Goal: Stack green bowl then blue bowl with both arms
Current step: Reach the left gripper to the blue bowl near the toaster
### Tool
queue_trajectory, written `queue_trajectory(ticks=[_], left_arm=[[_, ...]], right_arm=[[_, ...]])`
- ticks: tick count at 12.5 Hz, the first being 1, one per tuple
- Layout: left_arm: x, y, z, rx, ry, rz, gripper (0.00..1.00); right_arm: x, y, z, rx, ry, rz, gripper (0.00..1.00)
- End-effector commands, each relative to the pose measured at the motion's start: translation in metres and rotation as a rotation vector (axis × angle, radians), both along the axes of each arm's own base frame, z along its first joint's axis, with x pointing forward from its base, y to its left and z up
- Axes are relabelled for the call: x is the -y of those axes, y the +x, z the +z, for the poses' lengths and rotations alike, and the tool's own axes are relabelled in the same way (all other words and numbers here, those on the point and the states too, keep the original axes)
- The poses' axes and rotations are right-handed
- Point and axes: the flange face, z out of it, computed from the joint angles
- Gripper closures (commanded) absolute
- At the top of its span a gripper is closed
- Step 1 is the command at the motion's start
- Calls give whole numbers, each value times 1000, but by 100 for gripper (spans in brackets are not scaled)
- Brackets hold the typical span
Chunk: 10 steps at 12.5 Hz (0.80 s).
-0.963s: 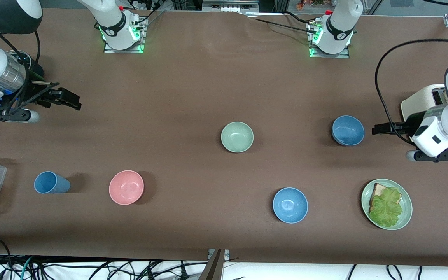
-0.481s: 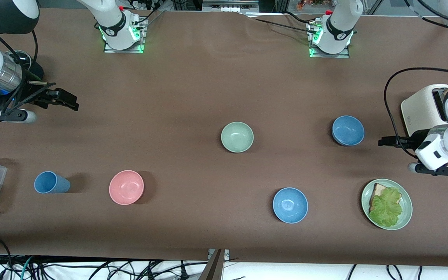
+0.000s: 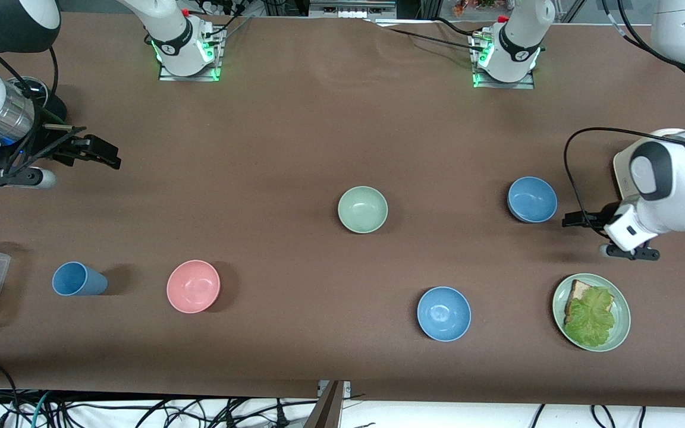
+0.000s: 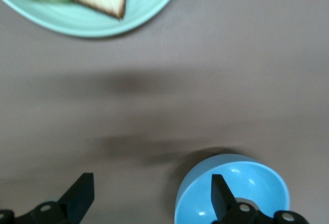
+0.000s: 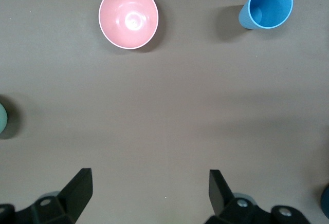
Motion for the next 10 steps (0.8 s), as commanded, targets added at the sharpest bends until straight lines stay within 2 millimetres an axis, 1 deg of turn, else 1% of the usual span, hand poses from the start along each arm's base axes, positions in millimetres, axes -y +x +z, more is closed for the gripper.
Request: queue_trajectory(ticks=[1, 2, 3, 5, 6, 7, 8, 10], left_arm=[[15, -58, -9, 48, -16, 13, 0], [19, -64, -10, 42, -24, 15, 0], [29, -70, -12, 33, -30, 0, 0], [33, -81, -12, 27, -34, -3, 0], [32, -84, -16, 36, -28, 0, 1], [34, -91, -24, 61, -14, 0, 2], [41, -96, -32, 88, 1, -11, 2], [41, -97, -41, 99, 11, -10, 6]], right_arm=[[1, -1, 5, -5, 12, 11, 0], [1, -1, 5, -5, 12, 11, 0], [1, -1, 5, -5, 12, 11, 0], [2, -1, 5, -5, 12, 10, 0], [1, -1, 4, -6, 12, 13, 0], [1, -1, 5, -5, 12, 13, 0], [3, -2, 6, -3, 12, 11, 0], [3, -1, 6, -2, 12, 11, 0]])
